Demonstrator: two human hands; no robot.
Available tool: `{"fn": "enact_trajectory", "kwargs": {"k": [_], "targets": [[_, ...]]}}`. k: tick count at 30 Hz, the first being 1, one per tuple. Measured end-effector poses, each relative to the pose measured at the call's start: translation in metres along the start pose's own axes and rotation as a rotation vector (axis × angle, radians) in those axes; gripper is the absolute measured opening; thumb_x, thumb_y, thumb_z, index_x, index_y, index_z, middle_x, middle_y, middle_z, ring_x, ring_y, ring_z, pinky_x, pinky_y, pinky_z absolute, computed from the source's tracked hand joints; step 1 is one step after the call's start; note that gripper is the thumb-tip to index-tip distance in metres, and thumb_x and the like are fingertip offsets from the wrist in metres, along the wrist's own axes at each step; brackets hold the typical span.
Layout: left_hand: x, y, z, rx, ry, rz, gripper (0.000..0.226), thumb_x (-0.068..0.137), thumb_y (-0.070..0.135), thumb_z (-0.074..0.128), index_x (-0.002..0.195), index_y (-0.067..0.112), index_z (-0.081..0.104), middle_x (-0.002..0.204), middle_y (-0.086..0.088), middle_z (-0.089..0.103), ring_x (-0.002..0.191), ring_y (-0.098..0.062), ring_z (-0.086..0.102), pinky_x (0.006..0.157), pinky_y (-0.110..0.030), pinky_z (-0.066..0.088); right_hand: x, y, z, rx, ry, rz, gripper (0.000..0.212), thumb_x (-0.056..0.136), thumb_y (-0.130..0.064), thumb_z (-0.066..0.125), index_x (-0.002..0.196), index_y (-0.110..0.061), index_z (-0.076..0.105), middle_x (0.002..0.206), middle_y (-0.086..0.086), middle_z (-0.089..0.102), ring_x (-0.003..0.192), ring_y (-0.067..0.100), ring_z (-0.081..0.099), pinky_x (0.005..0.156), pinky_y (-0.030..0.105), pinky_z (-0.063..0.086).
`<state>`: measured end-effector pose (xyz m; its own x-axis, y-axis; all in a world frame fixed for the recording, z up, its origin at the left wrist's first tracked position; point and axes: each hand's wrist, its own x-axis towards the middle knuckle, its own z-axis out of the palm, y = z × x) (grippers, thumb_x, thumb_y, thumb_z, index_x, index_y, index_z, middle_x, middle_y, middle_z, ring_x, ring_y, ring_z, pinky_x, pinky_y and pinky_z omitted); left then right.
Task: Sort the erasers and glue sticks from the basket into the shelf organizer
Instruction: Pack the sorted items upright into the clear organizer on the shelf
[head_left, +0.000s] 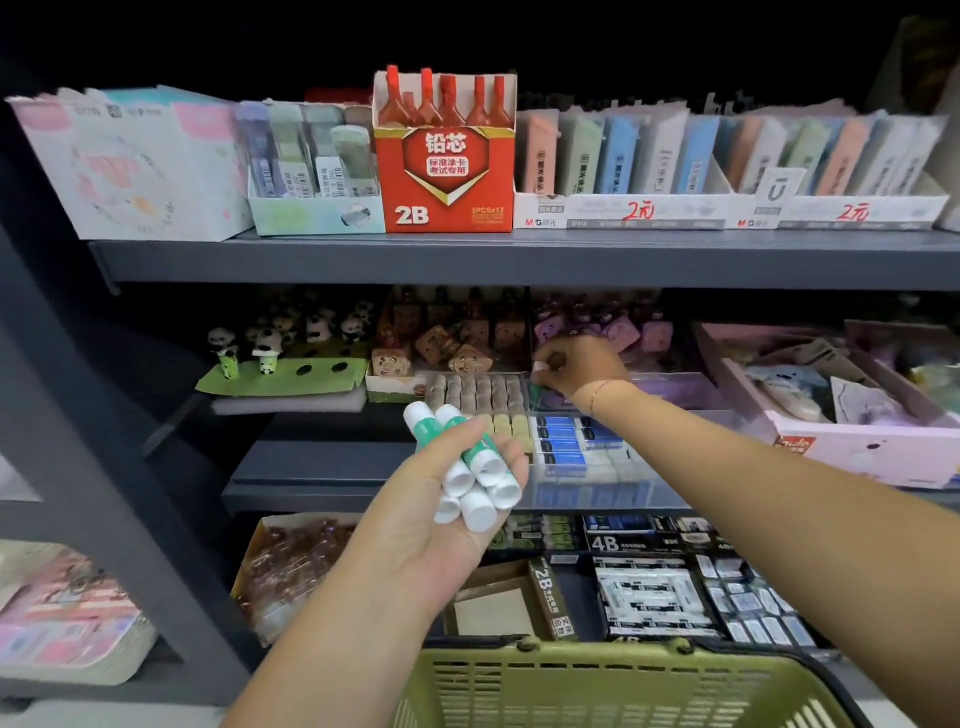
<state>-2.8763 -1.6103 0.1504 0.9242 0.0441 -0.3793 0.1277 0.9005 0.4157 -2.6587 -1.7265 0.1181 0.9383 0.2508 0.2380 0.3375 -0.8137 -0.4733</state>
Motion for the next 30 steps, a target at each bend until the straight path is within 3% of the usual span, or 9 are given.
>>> {"fn": "enact_trajectory", "kwargs": {"k": [6,9,11,13,16,19,23,27,30], "targets": [[0.005,-0.006,-0.001,0.084,-0.019,-0.016,0.045,0.064,0.004,0.071,0.107,0.002,0.060,0.087,-0.017,0.066,0.084,-0.025,0.066,0.062,-0.034,0.060,-0.004,-0.003,-0.006,-0.102,-0.056,-0.073,0.039,0.090,-0.036,0.061,0.127,-0.024,0.059,0.112,0.007,0.068,0.105,0.026,0.061,0.081,0.024,0.043],[0.006,-0.008,-0.002,0.058,-0.043,-0.017,0.045,0.061,0.002,0.072,0.104,0.003,0.060,0.089,-0.015,0.066,0.090,-0.025,0.065,0.071,-0.037,0.059,-0.020,-0.016,-0.023,0.187,-0.037,-0.109,0.034,0.089,-0.033,0.064,0.121,-0.022,0.061,0.107,0.006,0.067,0.097,0.023,0.062,0.081,0.025,0.046],[0.005,-0.011,-0.002,0.111,-0.064,-0.009,0.037,0.061,0.003,0.071,0.097,0.004,0.061,0.083,-0.014,0.067,0.081,-0.022,0.066,0.073,-0.035,0.058,-0.043,-0.030,-0.039,0.488,-0.225,-0.206,0.019,0.088,-0.034,0.064,0.104,-0.023,0.068,0.102,0.001,0.069,0.088,0.013,0.061,0.078,0.025,0.049],[0.004,-0.014,-0.003,0.217,-0.083,0.009,0.033,0.063,0.006,0.070,0.094,0.007,0.062,0.076,-0.012,0.067,0.070,-0.019,0.065,0.070,-0.032,0.058,-0.067,-0.039,-0.052,0.495,-0.539,-0.297,0.030,0.085,-0.045,0.059,0.101,-0.023,0.070,0.099,-0.006,0.069,0.087,0.003,0.060,0.080,0.020,0.048],[0.004,-0.018,-0.004,0.257,-0.085,0.012,0.044,0.062,0.009,0.071,0.105,0.006,0.063,0.075,-0.011,0.069,0.070,-0.020,0.067,0.067,-0.033,0.059,-0.086,-0.040,-0.057,0.431,-0.812,-0.376,0.032,0.092,-0.035,0.056,0.110,-0.010,0.066,0.091,0.001,0.066,0.081,0.004,0.059,0.084,0.023,0.046],[0.004,-0.021,-0.004,0.165,-0.047,-0.029,0.056,0.059,0.008,0.073,0.114,0.001,0.061,0.080,-0.015,0.070,0.068,-0.023,0.070,0.063,-0.034,0.061,-0.089,-0.035,-0.057,0.555,-0.811,-0.350,0.030,0.092,-0.024,0.058,0.114,-0.005,0.063,0.080,-0.008,0.066,0.072,0.005,0.059,0.081,0.023,0.048],[0.003,-0.024,-0.004,0.106,-0.026,-0.061,0.047,0.060,0.009,0.071,0.104,-0.002,0.062,0.083,-0.017,0.070,0.077,-0.024,0.067,0.065,-0.037,0.060,-0.090,-0.031,-0.047,0.692,-0.787,-0.281,0.023,0.092,-0.013,0.060,0.112,-0.003,0.061,0.090,0.002,0.064,0.071,0.006,0.061,0.083,0.030,0.049],[0.003,-0.024,-0.005,0.137,-0.031,-0.046,0.053,0.060,0.011,0.071,0.111,0.001,0.061,0.076,-0.014,0.071,0.079,-0.021,0.066,0.068,-0.035,0.058,-0.093,-0.030,-0.045,0.657,-0.903,-0.318,0.015,0.093,-0.024,0.057,0.099,-0.013,0.065,0.081,-0.011,0.067,0.083,0.009,0.059,0.105,0.044,0.038],[0.003,-0.023,-0.005,0.196,-0.038,-0.024,0.056,0.060,0.013,0.072,0.113,0.003,0.061,0.073,-0.012,0.070,0.067,-0.019,0.067,0.065,-0.031,0.058,-0.092,-0.030,-0.044,0.693,-0.913,-0.277,0.024,0.089,-0.029,0.063,0.100,-0.007,0.065,0.083,-0.010,0.067,0.082,0.006,0.058,0.107,0.047,0.034]]}}
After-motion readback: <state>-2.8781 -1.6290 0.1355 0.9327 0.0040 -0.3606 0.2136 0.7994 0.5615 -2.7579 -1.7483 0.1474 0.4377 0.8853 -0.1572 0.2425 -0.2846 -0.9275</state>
